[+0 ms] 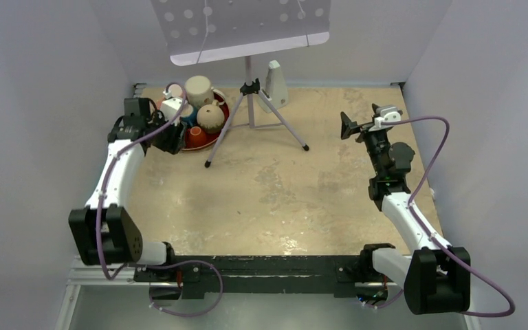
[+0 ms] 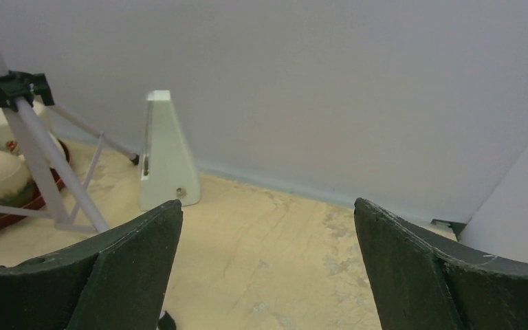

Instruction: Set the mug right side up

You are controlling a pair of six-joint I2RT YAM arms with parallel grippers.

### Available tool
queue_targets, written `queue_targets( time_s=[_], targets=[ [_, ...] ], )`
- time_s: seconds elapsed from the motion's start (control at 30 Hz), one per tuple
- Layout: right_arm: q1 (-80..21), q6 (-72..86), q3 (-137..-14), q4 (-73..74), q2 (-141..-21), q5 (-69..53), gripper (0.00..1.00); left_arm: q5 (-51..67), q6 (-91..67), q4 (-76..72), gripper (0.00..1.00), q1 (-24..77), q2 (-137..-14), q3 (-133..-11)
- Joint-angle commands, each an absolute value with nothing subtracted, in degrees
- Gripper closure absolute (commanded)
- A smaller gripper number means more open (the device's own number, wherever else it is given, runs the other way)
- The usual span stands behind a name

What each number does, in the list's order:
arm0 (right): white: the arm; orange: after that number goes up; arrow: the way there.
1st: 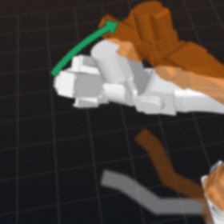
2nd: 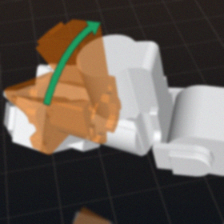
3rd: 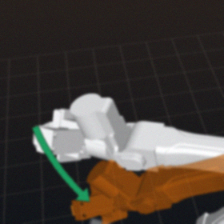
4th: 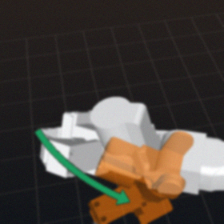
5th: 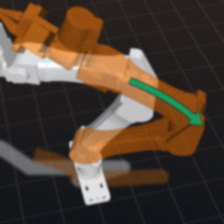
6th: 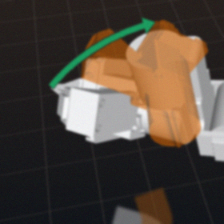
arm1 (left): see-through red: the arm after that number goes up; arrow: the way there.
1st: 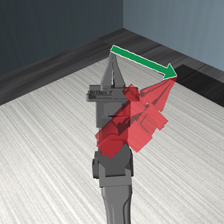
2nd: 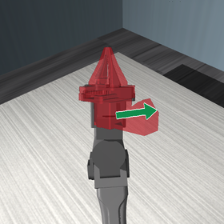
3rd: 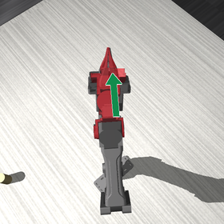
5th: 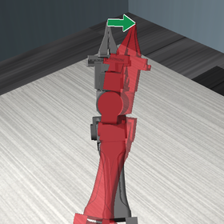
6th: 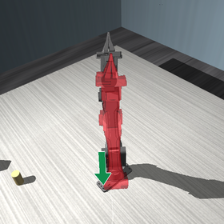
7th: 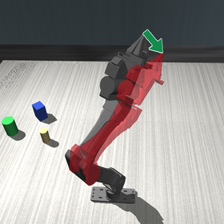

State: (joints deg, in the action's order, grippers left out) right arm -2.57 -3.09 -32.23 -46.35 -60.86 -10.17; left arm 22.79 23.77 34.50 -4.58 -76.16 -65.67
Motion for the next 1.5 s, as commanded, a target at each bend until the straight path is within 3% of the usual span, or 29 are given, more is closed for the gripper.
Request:
queue_targets(
  time_s=[0.0, 0.07, 0.17, 0.3, 0.5, 0.8, 0.97, 1.3, 1.47],
  targets=[
    [-2.63, -2.39, -34.25, -43.9, -60.0, -14.7, 0.02, 8.78, 17.17, 47.95, 0.54, -6.07, -87.87, -78.27],
    [-2.88, -1.72, -33.54, -44.82, -60.01, -15.03, 0.02, 0.34, 3.55, 51.54, 0.6, -5.22, -92.01, -83.39],
    [-3.13, -0.54, -33.21, -45.46, -60.78, -14.86, 0.03, -7.81, -13.01, 53.44, 0.62, -1.85, -95.06, -86.14],
    [-3.19, 2.33, -33.4, -45.68, -61.32, -14.52, 0.04, -17.14, -16.72, 46.66, 0.58, 5.13, -97.85, -85.88],
    [-3.37, 5.61, -32.55, -45.47, -59.3, -12.75, 0.06, -25.15, -24.1, 47.03, 0.54, 5.51, -107.31, -92.23],
    [-3.83, 9.4, -31.02, -44.04, -54.52, -10.16, 0.09, -26.59, -30.09, 46.42, 0.55, 4.36, -115.67, -97.6],
    [-4.05, 8.55, -30.85, -41.74, -52.18, -9.25, 0.08, -23.82, -32.26, 53.45, 0.58, 2.28, -122.22, -106.21],
    [-4.05, 8.82, -29.71, -40.66, -48.61, -7.62, 0.08, -21.97, -32.42, 55.39, 0.62, 1.56, -123.3, -106.31],
    [-4.07, 7.77, -29.6, -39.55, -46.45, -6.81, 0.08, -20.66, -32.0, 56.2, 0.73, 1.15, -124.57, -107.52]
  ],
)
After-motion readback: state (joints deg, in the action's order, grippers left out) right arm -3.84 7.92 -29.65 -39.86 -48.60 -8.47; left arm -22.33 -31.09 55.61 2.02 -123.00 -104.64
